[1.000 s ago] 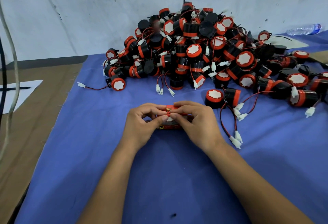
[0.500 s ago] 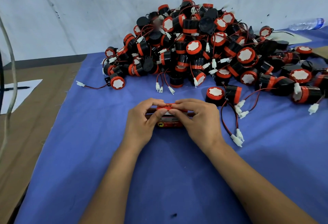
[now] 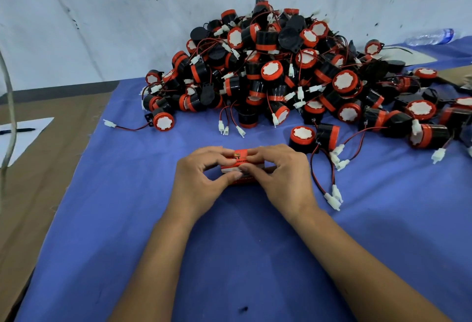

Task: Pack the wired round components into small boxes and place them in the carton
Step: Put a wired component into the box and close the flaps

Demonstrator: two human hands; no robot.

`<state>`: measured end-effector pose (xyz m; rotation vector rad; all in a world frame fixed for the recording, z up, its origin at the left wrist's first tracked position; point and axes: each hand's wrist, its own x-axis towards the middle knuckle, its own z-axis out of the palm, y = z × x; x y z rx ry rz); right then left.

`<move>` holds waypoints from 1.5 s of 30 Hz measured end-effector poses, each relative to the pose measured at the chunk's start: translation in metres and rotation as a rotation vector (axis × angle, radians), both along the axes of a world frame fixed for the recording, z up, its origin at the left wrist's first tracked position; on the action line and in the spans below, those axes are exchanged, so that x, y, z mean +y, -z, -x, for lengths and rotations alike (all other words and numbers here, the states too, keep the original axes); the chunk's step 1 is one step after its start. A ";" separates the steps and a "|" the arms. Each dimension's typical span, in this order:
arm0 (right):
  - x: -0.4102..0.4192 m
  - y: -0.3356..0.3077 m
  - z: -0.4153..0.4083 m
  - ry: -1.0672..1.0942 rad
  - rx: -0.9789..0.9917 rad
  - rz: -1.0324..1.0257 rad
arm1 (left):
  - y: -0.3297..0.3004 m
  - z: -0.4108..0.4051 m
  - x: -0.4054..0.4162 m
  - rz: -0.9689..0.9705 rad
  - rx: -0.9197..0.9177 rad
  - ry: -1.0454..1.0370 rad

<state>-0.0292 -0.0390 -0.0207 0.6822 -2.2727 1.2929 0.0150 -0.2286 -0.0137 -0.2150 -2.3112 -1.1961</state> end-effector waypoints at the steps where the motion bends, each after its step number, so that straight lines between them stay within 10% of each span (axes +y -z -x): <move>1: 0.001 0.001 0.000 -0.021 0.016 -0.021 | 0.000 0.000 0.001 0.048 0.030 -0.020; 13: 0.015 -0.004 0.004 -0.099 -0.213 0.161 | -0.005 -0.003 0.004 -0.113 -0.097 0.015; 30: 0.004 -0.001 -0.002 0.004 0.202 -0.117 | 0.001 -0.003 0.007 -0.125 -0.192 0.093; 45: 0.010 -0.005 0.011 -0.249 -0.329 0.179 | -0.003 -0.004 0.006 -0.183 -0.233 0.130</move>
